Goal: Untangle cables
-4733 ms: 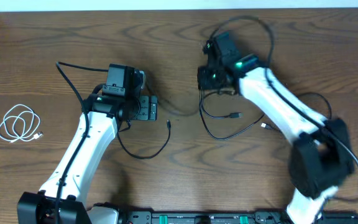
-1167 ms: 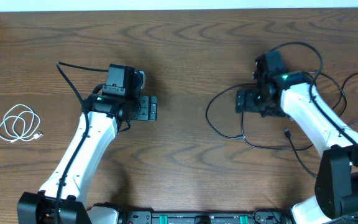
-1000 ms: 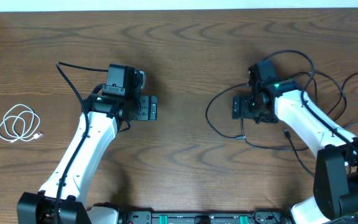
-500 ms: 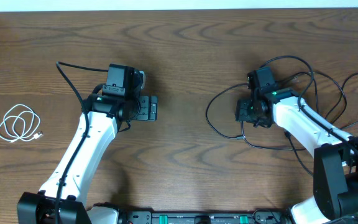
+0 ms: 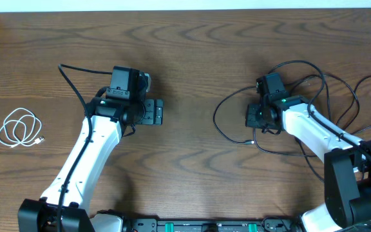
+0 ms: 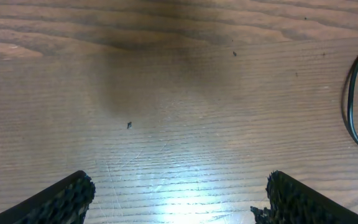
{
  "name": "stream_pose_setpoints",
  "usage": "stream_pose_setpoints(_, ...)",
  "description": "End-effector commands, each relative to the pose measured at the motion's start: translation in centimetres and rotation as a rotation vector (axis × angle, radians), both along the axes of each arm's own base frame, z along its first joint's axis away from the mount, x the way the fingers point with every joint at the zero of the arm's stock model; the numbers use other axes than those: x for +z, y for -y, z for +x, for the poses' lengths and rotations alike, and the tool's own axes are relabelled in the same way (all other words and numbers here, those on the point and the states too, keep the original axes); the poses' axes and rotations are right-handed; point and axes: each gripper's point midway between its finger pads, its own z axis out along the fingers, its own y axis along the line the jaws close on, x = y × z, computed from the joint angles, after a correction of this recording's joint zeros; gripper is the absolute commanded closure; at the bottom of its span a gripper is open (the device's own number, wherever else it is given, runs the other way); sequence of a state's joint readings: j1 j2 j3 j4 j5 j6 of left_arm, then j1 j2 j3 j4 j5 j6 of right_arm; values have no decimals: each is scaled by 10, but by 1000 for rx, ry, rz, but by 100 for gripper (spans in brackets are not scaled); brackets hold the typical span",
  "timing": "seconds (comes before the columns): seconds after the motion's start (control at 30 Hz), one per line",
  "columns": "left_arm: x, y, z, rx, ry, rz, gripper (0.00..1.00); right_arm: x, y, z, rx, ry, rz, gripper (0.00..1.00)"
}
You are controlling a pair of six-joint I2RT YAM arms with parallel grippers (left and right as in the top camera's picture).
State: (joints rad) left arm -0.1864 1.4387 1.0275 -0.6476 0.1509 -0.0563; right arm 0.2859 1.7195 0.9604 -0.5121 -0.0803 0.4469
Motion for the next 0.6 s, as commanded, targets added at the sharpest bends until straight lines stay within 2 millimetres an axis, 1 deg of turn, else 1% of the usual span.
stream_pose_setpoints(0.0, 4, -1, 1, 7, 12, 1, 11, 31, -19, 24, 42, 67, 79, 99)
stream_pose_setpoints(0.07, 4, -1, 1, 7, 11, 1, 11, 53, -26, 38, 52, 105, 102, 99)
stream_pose_setpoints(0.1, 4, -1, 1, 7, 12, 1, 11, 76, -33, 50, 74, 142, 124, 99)
stream_pose_setpoints(0.13, 4, -1, 1, 7, 12, 1, 11, 91, -37, 58, 90, 167, 137, 99)
stream_pose_setpoints(0.2, 4, -1, 1, 7, 11, 1, 11, 130, -44, 75, 106, 233, 154, 99)
stream_pose_setpoints(0.23, 4, -1, 1, 7, 12, 1, 11, 154, -48, 85, 117, 277, 162, 99)
stream_pose_setpoints(0.27, 4, -1, 1, 7, 12, 1, 11, 168, -49, 90, 120, 305, 168, 99)
stream_pose_setpoints(0.3, 4, -1, 1, 7, 12, 1, 11, 192, -52, 99, 122, 355, 179, 99)
stream_pose_setpoints(0.37, 4, -1, 1, 7, 12, 1, 11, 250, -56, 115, 125, 480, 208, 99)
stream_pose_setpoints(0.43, 4, -1, 1, 7, 12, 1, 11, 289, -58, 123, 127, 569, 228, 99)
stream_pose_setpoints(0.47, 4, -1, 1, 7, 12, 1, 11, 327, -59, 129, 127, 658, 244, 99)
stream_pose_setpoints(0.53, 4, -1, 1, 7, 12, 1, 11, 356, -59, 132, 127, 733, 258, 99)
stream_pose_setpoints(0.57, 4, -1, 1, 7, 12, 1, 11, 364, -60, 132, 128, 754, 263, 99)
